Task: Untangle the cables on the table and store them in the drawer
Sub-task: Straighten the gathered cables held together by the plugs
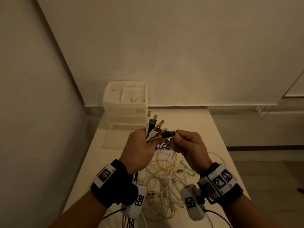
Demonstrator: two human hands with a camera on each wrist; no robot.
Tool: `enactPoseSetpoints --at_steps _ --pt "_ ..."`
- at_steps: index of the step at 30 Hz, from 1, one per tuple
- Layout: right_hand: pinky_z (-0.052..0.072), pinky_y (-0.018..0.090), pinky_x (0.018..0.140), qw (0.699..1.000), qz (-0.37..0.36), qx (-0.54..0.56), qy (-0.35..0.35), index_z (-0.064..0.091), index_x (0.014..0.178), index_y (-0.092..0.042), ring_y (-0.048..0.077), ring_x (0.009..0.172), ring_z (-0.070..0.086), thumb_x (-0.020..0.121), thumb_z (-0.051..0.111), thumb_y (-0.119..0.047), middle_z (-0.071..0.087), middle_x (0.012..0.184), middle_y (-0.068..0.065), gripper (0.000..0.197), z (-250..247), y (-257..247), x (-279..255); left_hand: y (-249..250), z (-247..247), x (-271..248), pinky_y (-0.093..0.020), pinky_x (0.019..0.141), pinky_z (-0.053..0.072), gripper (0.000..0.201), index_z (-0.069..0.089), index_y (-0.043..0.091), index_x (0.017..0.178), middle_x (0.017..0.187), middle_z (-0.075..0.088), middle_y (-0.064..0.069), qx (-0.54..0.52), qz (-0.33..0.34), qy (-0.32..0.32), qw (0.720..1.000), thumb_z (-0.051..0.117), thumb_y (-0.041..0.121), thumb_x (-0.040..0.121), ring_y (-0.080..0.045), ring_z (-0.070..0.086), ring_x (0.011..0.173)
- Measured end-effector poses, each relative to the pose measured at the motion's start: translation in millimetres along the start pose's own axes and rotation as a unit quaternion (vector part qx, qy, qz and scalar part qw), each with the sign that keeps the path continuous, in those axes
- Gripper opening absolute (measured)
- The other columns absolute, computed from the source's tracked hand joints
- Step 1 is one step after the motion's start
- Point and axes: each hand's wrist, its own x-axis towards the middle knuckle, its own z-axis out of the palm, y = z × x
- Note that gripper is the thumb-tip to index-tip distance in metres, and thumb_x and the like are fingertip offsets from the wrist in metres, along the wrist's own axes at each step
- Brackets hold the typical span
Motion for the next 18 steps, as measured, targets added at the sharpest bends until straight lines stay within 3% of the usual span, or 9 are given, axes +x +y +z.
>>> enactPoseSetpoints --at_steps 3,5,7,10,14,16,18 --pt "0.032 0.016 0.056 1.000 0.012 -0.014 -0.019 0.066 0.063 -0.020 0.009 0.052 0.034 0.094 0.044 -0.016 0.046 0.054 -0.008 0.038 3.4 7.0 -4.1 8.4 -7.0 0.6 -0.012 0.057 0.044 0.012 0.072 0.019 0.086 0.076 0.069 0.014 0.019 0.019 0.054 0.998 0.068 0.008 0.087 0.005 0.062 0.065" --pt "0.030 0.019 0.055 0.999 0.032 -0.018 -0.020 0.065 0.070 -0.006 0.011 0.052 0.033 0.094 0.043 -0.019 0.040 0.054 -0.006 0.035 2.1 17.7 -7.5 10.8 -19.3 6.5 -0.015 0.056 0.043 0.009 0.073 0.016 0.088 0.080 0.070 0.007 0.008 0.012 0.110 0.994 0.066 0.010 0.088 0.005 0.059 0.060" --pt "0.028 0.021 0.054 0.998 0.058 -0.029 -0.009 0.061 0.071 0.003 0.011 0.051 0.031 0.093 0.043 -0.022 0.038 0.052 -0.007 0.038 -4.3 31.8 -12.5 10.3 -39.2 14.7 -0.018 0.052 0.042 0.012 0.069 0.022 0.077 0.072 0.065 0.006 -0.006 -0.013 0.192 0.981 0.067 0.016 0.088 0.004 0.056 0.053" --pt "0.025 0.021 0.052 0.994 0.096 -0.041 0.026 0.059 0.065 0.001 0.010 0.049 0.028 0.088 0.045 -0.023 0.036 0.049 -0.008 0.037 -16.1 52.2 -22.5 6.9 -73.9 22.3 -0.027 0.058 0.042 0.013 0.067 0.018 0.075 0.063 0.060 0.009 -0.008 -0.016 0.282 0.959 0.068 0.022 0.088 0.001 0.055 0.053" --pt "0.024 0.023 0.051 0.987 0.141 -0.057 0.043 0.058 0.058 -0.007 0.011 0.048 0.028 0.084 0.047 -0.026 0.035 0.048 -0.006 0.034 -20.7 66.9 -32.7 3.6 -92.0 15.3 -0.030 0.067 0.045 0.006 0.070 0.018 0.086 0.074 0.066 0.005 -0.009 -0.009 0.276 0.961 0.066 0.020 0.090 -0.007 0.057 0.065" --pt "0.025 0.026 0.053 0.986 0.155 -0.060 0.029 0.058 0.058 -0.010 0.013 0.050 0.029 0.085 0.047 -0.026 0.034 0.052 0.001 0.033 -15.2 65.3 -42.1 -0.5 -93.2 9.4 -0.032 0.063 0.045 0.007 0.071 0.016 0.091 0.073 0.066 0.001 -0.018 -0.013 0.260 0.965 0.066 0.020 0.090 -0.014 0.056 0.063" --pt "0.027 0.024 0.053 0.986 0.155 -0.064 0.010 0.060 0.063 -0.009 0.012 0.052 0.031 0.086 0.048 -0.026 0.035 0.056 0.004 0.032 -8.1 60.2 -57.2 -2.2 -96.4 3.9 -0.029 0.050 0.038 0.011 0.072 0.010 0.088 0.059 0.057 -0.004 -0.052 -0.030 0.233 0.971 0.066 0.020 0.091 -0.020 0.047 0.051"
